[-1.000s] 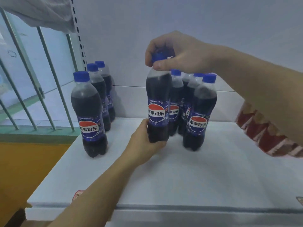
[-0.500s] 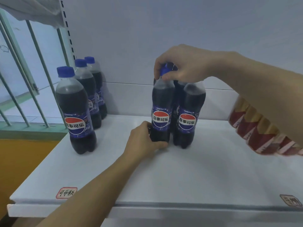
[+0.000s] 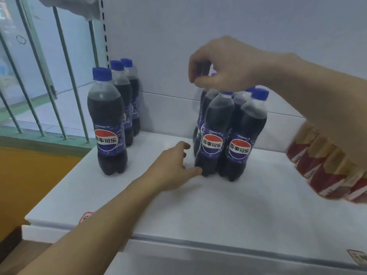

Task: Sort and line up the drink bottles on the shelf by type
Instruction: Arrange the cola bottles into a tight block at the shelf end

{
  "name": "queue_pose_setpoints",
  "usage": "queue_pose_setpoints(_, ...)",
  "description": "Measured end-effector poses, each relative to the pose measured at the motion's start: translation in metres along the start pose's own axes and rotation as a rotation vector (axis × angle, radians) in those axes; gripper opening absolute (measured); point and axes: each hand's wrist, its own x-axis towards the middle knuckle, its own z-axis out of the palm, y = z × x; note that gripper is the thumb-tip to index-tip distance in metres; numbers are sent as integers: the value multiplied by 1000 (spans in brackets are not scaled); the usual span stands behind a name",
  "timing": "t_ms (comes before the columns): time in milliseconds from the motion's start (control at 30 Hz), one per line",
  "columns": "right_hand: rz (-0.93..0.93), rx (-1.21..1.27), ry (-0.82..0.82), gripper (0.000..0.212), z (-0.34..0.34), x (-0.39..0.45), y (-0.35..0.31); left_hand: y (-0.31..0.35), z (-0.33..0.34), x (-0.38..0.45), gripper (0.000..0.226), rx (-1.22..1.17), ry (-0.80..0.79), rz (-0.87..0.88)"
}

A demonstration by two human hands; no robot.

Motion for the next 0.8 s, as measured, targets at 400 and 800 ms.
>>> queue_pose_setpoints(400, -164, 299, 57, 33, 60, 99, -132, -99, -123, -85, 50, 203, 250, -247)
queue_pose_setpoints(800, -9, 223, 92, 8, 22, 78, -51, -57, -83, 1, 70, -194, 156, -48)
